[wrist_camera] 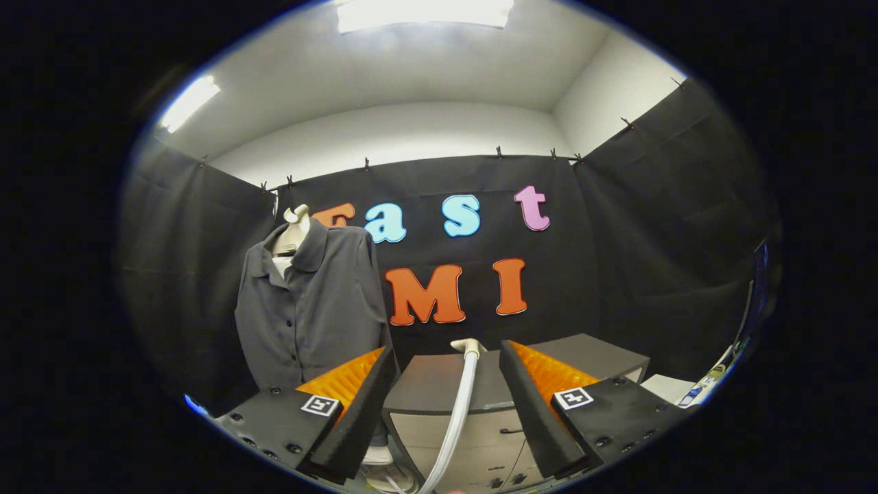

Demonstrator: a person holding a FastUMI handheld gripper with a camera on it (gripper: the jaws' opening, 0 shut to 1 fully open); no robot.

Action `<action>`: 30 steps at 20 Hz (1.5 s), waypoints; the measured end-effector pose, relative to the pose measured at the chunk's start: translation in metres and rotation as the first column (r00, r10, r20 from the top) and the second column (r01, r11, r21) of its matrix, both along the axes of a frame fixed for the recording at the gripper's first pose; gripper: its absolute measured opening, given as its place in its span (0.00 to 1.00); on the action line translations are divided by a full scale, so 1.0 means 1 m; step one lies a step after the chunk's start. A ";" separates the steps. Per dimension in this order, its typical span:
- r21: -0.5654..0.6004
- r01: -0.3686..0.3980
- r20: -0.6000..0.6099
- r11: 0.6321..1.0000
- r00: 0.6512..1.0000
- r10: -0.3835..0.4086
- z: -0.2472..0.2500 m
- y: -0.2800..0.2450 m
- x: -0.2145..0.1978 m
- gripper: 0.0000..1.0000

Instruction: Iron the clothes twice with a garment steamer, once on the left side and once on the right side.

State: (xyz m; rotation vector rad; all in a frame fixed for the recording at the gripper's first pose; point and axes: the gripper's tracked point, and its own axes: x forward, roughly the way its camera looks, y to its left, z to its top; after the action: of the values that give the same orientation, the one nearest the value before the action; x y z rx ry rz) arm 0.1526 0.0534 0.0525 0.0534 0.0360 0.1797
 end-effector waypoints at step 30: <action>-0.002 -0.069 -0.744 0.998 0.667 0.045 -0.272 -0.007 0.392 0.81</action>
State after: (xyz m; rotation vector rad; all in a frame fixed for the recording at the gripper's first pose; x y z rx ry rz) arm 0.5450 0.0459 -0.2193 0.0941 0.8768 0.2111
